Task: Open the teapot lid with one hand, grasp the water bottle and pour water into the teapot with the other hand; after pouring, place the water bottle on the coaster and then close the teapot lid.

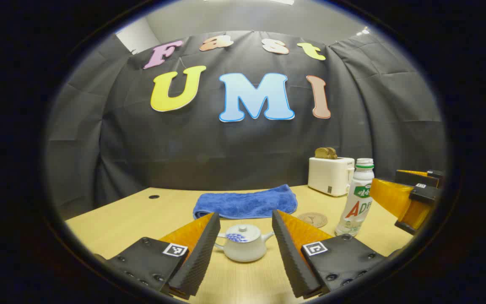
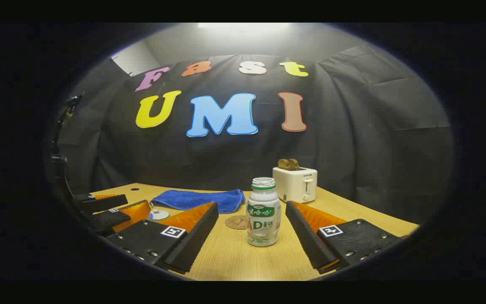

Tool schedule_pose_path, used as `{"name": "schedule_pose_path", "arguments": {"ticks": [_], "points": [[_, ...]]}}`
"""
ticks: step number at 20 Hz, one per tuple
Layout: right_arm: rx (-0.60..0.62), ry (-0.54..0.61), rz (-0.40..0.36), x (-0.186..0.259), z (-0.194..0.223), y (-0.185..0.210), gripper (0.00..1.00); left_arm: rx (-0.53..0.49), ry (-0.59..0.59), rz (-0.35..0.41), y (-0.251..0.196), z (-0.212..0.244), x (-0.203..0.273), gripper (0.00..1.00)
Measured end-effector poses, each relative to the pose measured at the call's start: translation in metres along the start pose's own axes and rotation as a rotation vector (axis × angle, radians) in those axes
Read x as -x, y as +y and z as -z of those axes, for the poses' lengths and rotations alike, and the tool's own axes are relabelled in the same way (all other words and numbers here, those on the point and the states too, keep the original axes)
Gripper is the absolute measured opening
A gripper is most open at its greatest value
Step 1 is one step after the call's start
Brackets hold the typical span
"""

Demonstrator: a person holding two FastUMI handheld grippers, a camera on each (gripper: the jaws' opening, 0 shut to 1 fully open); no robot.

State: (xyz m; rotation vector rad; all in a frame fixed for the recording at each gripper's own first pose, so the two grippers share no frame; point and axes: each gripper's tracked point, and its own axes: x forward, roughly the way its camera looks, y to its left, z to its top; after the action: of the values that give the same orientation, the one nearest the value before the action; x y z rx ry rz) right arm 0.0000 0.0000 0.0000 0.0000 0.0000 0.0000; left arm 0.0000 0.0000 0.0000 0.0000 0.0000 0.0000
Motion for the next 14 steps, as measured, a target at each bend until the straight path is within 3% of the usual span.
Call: {"name": "schedule_pose_path", "arguments": {"ticks": [1, 4, 5, 12, 14], "points": [[0.001, 0.001, 0.003, 0.000, 0.001, -0.001, 0.99, 0.004, 0.005, 0.002, 0.001, 0.002, -0.005, 0.80], [-0.005, 0.008, 0.007, -0.002, 0.005, -0.004, 0.99, -0.007, 0.011, -0.005, 0.008, 0.006, -0.018, 0.87], [-0.010, 0.013, 0.006, -0.004, 0.008, -0.004, 0.99, -0.014, 0.013, -0.007, 0.009, 0.007, -0.022, 0.80], [-0.026, 0.068, 0.001, -0.021, 0.031, -0.005, 0.99, -0.013, 0.057, -0.004, 0.012, 0.024, -0.052, 0.84], [-0.031, 0.077, 0.004, -0.024, 0.036, -0.007, 0.99, -0.021, 0.072, -0.005, 0.011, 0.028, -0.059, 0.79]]}}
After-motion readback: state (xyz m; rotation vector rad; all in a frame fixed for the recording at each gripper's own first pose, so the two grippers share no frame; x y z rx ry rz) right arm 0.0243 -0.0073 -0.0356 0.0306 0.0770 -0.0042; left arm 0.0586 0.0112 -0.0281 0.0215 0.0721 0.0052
